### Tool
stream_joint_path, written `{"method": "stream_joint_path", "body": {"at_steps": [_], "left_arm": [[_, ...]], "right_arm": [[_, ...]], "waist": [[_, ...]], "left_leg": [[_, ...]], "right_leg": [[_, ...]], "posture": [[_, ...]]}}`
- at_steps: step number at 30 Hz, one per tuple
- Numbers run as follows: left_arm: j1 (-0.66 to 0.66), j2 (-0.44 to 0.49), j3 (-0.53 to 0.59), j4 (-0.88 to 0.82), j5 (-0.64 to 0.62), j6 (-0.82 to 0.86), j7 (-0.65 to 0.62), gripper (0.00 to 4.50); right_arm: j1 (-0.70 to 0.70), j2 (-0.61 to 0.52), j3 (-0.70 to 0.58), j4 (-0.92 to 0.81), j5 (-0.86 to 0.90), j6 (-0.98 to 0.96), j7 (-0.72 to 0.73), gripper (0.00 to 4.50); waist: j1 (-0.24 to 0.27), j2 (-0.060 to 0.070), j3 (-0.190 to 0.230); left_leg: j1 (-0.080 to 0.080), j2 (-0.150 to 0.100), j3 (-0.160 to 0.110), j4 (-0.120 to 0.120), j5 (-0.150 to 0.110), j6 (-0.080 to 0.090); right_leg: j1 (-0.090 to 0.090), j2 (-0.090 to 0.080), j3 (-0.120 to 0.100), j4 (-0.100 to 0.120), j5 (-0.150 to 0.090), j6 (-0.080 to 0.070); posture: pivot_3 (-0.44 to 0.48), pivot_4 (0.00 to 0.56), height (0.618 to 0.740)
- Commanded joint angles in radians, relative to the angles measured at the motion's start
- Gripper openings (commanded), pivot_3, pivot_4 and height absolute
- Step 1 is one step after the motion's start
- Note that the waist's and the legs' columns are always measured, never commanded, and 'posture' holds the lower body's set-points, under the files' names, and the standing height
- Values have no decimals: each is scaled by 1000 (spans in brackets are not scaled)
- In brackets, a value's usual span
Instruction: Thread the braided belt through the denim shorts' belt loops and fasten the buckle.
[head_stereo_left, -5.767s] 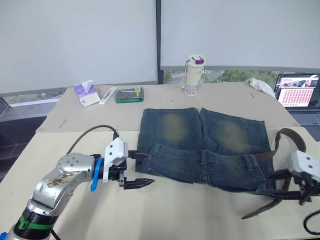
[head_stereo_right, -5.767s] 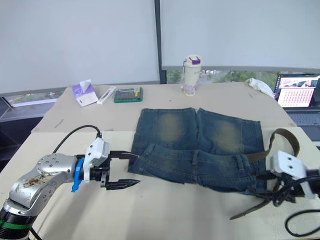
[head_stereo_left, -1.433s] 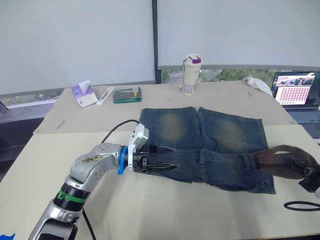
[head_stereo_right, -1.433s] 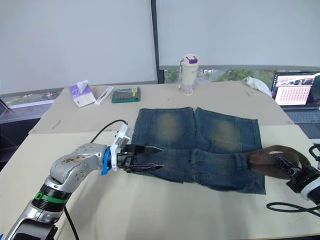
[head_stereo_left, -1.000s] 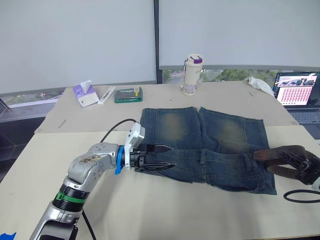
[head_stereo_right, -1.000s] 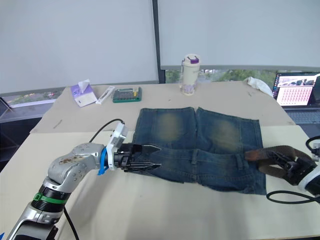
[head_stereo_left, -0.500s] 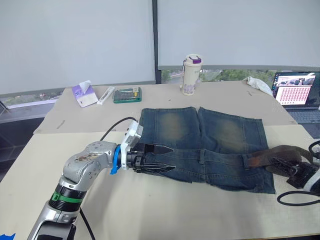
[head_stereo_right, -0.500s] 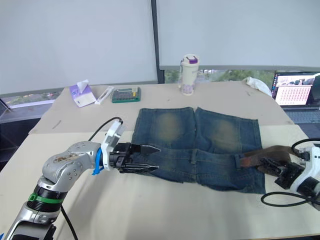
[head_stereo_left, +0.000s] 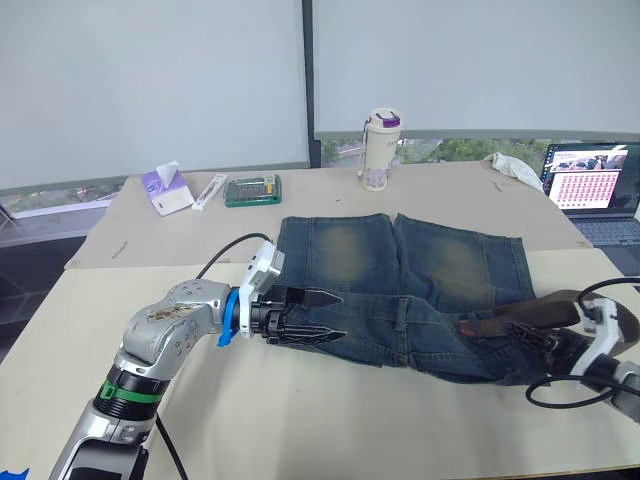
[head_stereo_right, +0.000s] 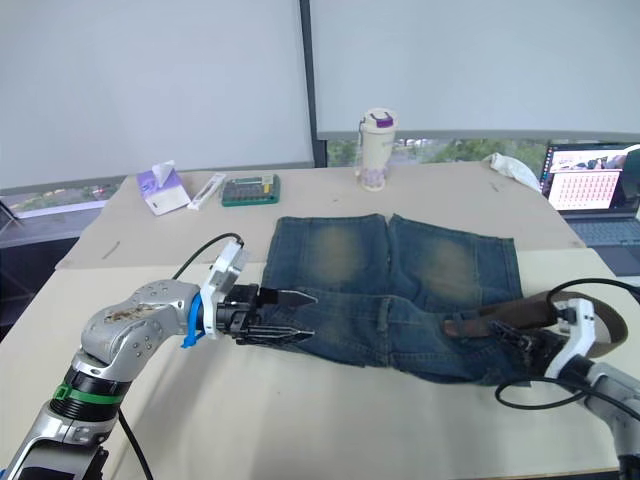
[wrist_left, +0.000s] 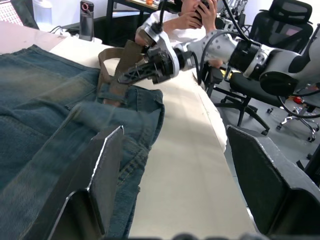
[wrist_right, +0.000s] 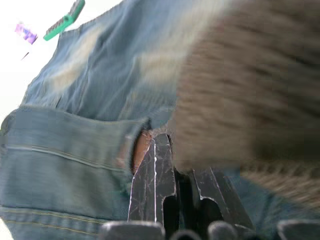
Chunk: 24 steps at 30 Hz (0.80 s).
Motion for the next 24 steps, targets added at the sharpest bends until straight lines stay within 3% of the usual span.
{"method": "stream_joint_path", "body": {"at_steps": [1, 11, 16, 24], "left_arm": [[-25, 9, 25, 14, 14, -16, -8, 3482], [-50, -25, 20, 54, 76, -42, 32, 3482], [-67, -44, 16, 70, 100, -51, 47, 3482], [-98, -60, 4, 105, 125, -62, 26, 3482]], "right_arm": [[-20, 33, 42, -20, -5, 15, 29, 0], [-101, 121, -23, 53, 95, 177, -3, 0], [-130, 151, -169, 132, 260, 353, -27, 0], [-102, 165, -145, 58, 316, 436, 5, 0]], "waist": [[0, 0, 0], [-6, -1, 0], [-3, -1, 0], [-1, -1, 0]], "left_leg": [[0, 0, 0, 0, 0, 0], [2, 2, -1, 0, 0, 0], [2, 3, 0, 0, 0, 0], [2, 2, 0, 0, 0, 1]], "right_leg": [[0, 0, 0, 0, 0, 0], [1, 4, 0, 1, 3, -5], [1, 4, 0, 1, 4, -6], [1, 5, 0, 1, 3, -6]], "posture": [[0, 150, 740], [0, 150, 740], [0, 150, 740], [0, 150, 740]]}}
